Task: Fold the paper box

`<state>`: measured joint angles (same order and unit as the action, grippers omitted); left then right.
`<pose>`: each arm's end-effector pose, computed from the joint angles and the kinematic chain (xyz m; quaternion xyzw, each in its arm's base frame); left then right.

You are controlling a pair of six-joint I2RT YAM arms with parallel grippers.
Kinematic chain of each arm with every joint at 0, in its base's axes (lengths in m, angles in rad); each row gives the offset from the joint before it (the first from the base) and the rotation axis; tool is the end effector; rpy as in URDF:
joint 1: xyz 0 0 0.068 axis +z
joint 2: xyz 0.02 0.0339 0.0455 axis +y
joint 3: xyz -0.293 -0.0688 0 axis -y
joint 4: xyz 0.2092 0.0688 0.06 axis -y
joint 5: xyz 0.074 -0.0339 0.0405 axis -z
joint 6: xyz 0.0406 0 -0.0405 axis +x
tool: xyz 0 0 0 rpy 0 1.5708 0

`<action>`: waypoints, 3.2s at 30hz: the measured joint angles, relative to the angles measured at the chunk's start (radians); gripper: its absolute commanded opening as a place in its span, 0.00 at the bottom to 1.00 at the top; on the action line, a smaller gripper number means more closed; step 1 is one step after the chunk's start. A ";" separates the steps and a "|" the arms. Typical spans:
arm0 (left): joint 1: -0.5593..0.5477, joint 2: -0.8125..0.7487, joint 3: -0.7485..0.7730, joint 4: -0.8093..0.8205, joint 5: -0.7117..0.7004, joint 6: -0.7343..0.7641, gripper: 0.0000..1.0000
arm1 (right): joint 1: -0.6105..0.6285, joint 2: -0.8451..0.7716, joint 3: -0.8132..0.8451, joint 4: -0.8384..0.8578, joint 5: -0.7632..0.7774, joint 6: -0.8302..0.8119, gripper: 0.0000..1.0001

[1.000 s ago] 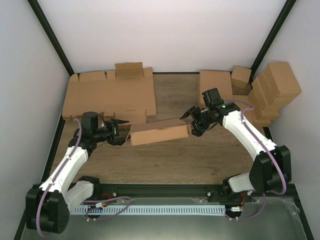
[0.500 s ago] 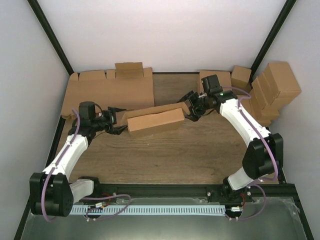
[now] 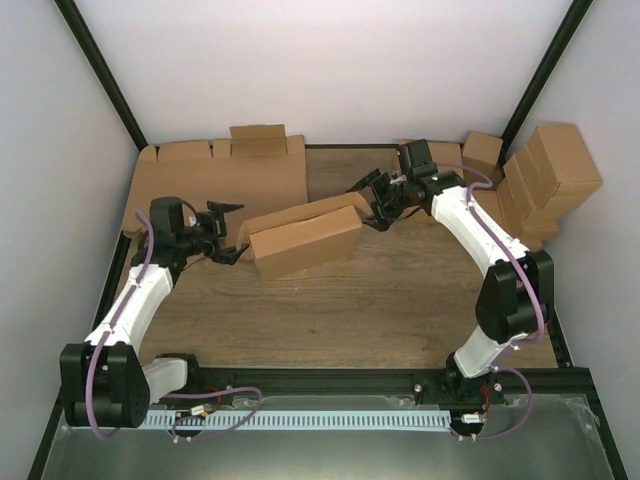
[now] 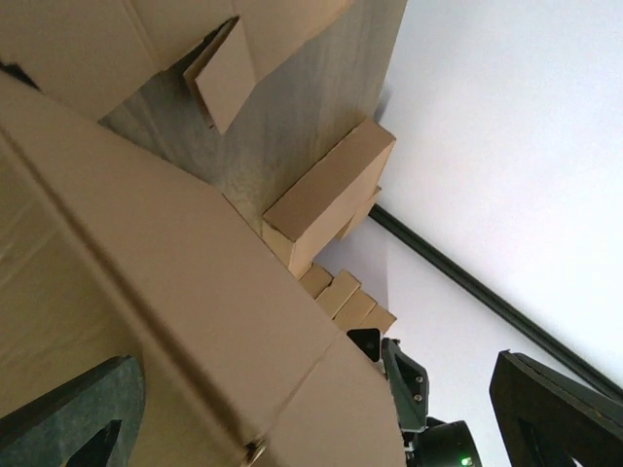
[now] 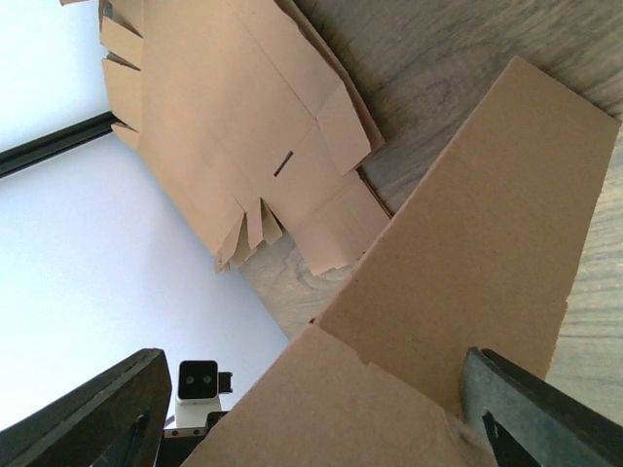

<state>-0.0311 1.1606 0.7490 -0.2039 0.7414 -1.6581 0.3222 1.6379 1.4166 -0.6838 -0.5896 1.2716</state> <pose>0.2028 -0.0337 0.2935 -0.4871 0.6897 -0.5340 0.0440 0.2997 0.1238 0.3337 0.3289 0.8477 0.4155 0.0221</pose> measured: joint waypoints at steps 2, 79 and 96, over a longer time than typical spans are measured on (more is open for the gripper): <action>0.013 0.000 0.004 0.000 -0.003 0.022 1.00 | 0.000 0.012 0.008 0.012 -0.008 -0.008 0.88; -0.301 0.301 0.161 -0.273 -0.441 1.254 0.45 | 0.100 -0.408 -1.104 0.883 -0.192 -0.479 0.73; -0.274 0.333 0.071 -0.188 -0.323 1.242 0.25 | 0.146 -0.305 -1.080 1.008 -0.175 -0.451 0.28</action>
<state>-0.3054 1.4940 0.8204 -0.3923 0.4179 -0.4164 0.4686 1.3331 0.3370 0.3244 -0.7650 0.8211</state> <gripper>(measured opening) 0.253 0.315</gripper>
